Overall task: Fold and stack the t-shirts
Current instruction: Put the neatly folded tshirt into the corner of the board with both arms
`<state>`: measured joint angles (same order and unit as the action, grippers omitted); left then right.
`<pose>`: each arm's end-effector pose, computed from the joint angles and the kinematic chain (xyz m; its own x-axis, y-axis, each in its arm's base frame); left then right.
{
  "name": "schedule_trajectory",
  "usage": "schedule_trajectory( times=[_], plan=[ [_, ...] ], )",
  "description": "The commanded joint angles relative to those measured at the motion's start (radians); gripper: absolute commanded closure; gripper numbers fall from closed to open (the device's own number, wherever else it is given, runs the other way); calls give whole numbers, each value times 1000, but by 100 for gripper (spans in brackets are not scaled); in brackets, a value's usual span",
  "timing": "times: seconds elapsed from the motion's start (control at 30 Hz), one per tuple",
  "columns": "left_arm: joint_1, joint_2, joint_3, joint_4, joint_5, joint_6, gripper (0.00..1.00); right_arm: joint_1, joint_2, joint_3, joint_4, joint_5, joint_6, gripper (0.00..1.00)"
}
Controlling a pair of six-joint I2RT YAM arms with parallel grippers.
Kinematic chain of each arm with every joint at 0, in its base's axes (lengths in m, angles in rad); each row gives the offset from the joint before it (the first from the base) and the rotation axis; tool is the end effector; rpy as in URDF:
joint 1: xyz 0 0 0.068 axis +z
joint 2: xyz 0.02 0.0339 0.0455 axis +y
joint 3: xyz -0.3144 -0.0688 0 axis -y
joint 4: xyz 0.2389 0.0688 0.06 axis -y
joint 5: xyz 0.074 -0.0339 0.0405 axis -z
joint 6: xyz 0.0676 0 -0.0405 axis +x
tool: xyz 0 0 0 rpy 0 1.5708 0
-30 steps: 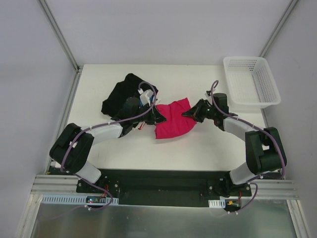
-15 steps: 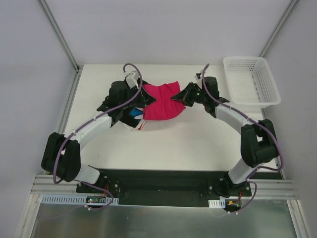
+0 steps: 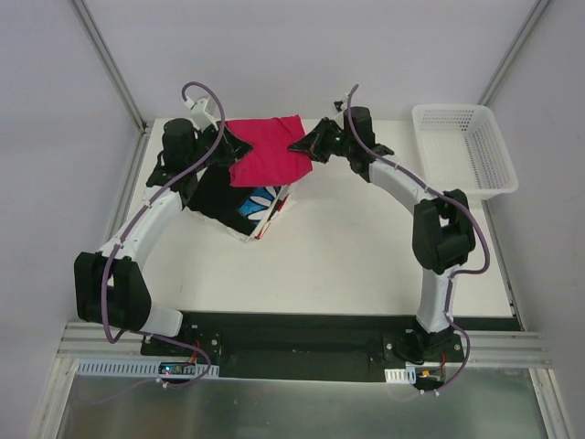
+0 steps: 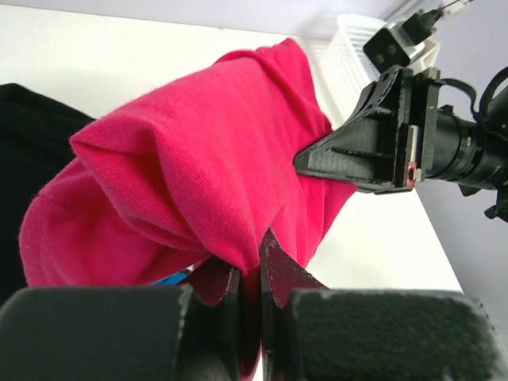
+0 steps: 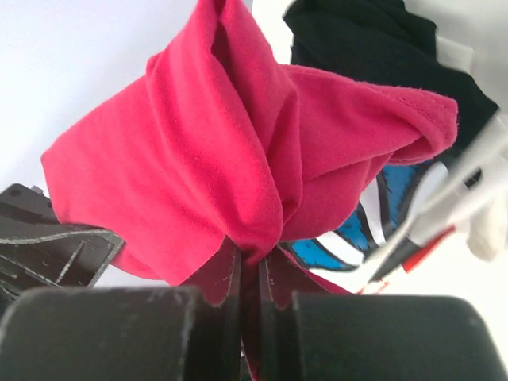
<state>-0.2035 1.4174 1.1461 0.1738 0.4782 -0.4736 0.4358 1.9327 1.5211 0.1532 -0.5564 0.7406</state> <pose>0.3380 -0.1015 0.4049 -0.3713 -0.3368 -0.8653 0.5154 0.7004 -0.4938 0.4394 0.2440 0.3334 -0.7252 0.2944 -0.6225 -0.4499 0.4819 0.7519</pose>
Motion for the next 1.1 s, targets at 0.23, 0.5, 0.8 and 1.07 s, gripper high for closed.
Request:
schedule_trajectory(
  times=[0.23, 0.5, 0.8, 1.07],
  plan=[
    [85, -54, -14, 29, -16, 20, 100, 15, 245, 422, -138, -28, 17, 99],
    [84, -119, -149, 92, -59, -46, 100, 15, 354, 528, -188, -56, 17, 99],
    [82, -219, -345, 193, -118, -89, 100, 15, 429, 568, -216, -99, 5, 99],
    [82, -189, -269, 142, -142, -50, 100, 18, 515, 731, -259, -112, 29, 99]
  ],
)
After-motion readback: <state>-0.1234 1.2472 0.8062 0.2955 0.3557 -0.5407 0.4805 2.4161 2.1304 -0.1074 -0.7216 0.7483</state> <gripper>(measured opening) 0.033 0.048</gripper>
